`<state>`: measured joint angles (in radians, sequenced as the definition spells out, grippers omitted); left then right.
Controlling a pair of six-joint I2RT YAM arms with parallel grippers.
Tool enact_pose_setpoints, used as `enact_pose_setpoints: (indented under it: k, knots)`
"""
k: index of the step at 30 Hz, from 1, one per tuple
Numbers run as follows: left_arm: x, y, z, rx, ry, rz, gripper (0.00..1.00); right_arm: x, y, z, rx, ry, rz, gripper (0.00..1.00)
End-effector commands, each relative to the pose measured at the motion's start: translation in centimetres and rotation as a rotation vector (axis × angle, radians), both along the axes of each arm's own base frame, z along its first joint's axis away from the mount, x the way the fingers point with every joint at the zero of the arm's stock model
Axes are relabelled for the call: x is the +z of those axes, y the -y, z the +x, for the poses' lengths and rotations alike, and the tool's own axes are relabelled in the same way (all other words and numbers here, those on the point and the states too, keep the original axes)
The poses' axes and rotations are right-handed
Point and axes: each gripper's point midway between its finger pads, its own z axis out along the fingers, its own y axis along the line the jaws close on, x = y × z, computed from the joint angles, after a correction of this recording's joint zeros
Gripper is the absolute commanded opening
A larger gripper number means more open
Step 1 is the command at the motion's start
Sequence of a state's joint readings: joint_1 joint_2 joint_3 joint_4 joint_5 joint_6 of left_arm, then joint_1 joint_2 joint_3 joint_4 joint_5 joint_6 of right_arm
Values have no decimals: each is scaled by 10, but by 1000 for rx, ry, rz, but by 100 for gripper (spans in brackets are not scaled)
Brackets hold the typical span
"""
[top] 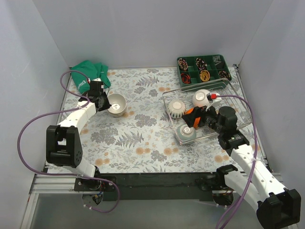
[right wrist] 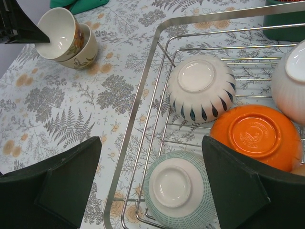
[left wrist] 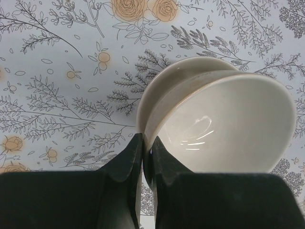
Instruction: Unload the bowls from the dish rack
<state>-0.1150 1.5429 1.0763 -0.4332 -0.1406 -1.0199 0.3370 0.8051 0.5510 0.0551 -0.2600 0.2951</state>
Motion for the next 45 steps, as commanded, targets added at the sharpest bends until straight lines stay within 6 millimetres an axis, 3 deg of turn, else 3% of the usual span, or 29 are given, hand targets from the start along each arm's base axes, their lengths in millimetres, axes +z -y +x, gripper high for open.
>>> enact_pose_setpoints:
  k: [1,10,20,26,33,45]
  knots:
    - [25,4,23,-19,89,-27,7,20,-2,6,7,62,5,95]
    - [13,10,24,-41,56,-60,15,17,-3,6,12,55,-1,95]
    - [19,7,22,-33,69,-76,30,13,-4,6,16,45,-2,95]
    - [29,2,17,-16,98,-72,33,17,-4,6,15,53,1,95]
    - [36,0,9,-3,122,-86,27,16,-4,5,19,49,2,94]
    - [21,1,5,-4,85,-98,7,14,-4,4,17,42,7,94]
